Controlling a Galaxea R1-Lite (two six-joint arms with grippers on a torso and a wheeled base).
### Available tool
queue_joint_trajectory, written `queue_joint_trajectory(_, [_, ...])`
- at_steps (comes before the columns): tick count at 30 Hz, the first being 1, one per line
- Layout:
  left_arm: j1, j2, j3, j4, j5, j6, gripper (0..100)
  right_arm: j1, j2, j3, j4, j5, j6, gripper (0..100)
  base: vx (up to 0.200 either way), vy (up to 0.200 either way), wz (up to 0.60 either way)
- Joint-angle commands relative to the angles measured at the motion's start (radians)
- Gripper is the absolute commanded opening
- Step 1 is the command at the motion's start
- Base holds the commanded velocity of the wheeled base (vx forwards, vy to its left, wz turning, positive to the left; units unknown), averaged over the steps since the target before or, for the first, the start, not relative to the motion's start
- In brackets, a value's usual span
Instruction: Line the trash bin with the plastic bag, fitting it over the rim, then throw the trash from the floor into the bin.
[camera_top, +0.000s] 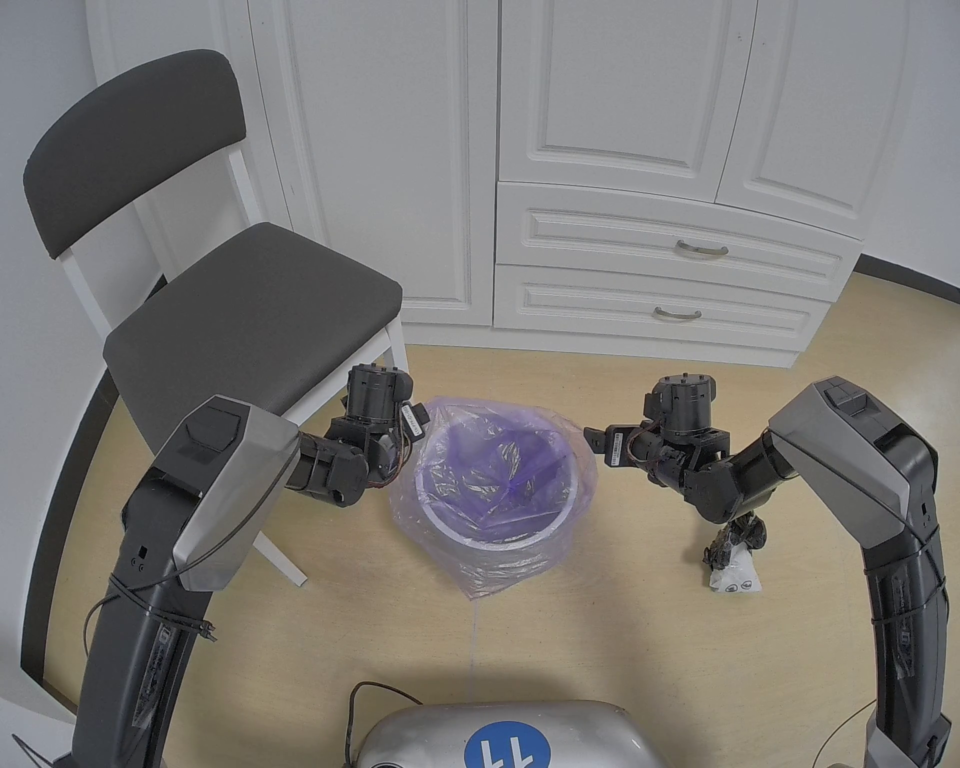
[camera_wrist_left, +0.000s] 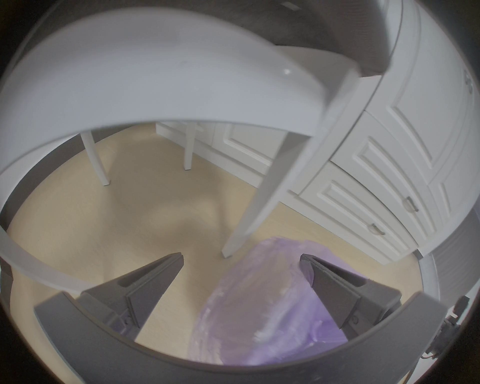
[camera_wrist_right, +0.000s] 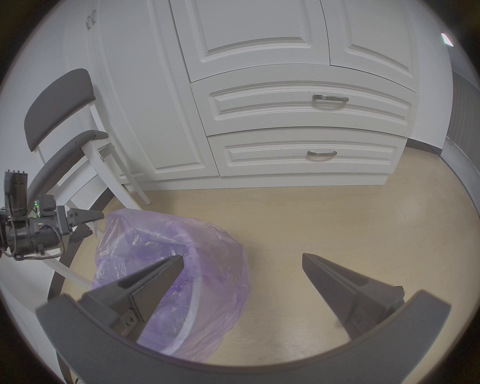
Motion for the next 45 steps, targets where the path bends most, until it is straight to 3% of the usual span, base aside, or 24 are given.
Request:
queue_joint_trajectory(1, [0.015,0.057,-0.043,0.015,0.001,-0.002,100,-0.002,0.021,-0.013,-0.002,-0.003,0.0,100,0.0,0.0,0.0])
queue_joint_trajectory(14, [0.021,0.123,-0.078,0.022,-0.041,0.011,100,-0.003,0.035,-0.022,0.0,-0.006,-0.001,100,0.0,0.0,0.0])
queue_joint_trajectory(17, [0.043,0.172,-0.155,0.103,-0.045,0.017,100,-0.003,0.04,-0.026,0.0,-0.006,-0.003,100,0.0,0.0,0.0])
queue_joint_trajectory(20, [0.053,0.189,-0.155,0.178,-0.058,0.029,100,-0.003,0.04,-0.026,0.0,-0.006,-0.003,100,0.0,0.0,0.0])
queue_joint_trajectory(27, [0.061,0.183,-0.155,0.198,-0.076,0.047,100,-0.005,0.04,-0.026,0.003,-0.006,-0.003,100,0.0,0.0,0.0])
queue_joint_trajectory(33, [0.06,0.176,-0.155,0.338,-0.075,0.08,100,-0.005,0.04,-0.025,0.008,-0.006,-0.004,100,0.0,0.0,0.0])
queue_joint_trajectory(41, [0.024,0.136,-0.155,0.528,-0.067,0.081,100,-0.006,0.033,-0.023,0.009,-0.006,-0.004,100,0.0,0.0,0.0])
queue_joint_trajectory(45, [-0.037,0.111,-0.155,0.603,-0.062,0.072,100,-0.006,0.026,-0.017,0.008,-0.006,-0.003,100,0.0,0.0,0.0])
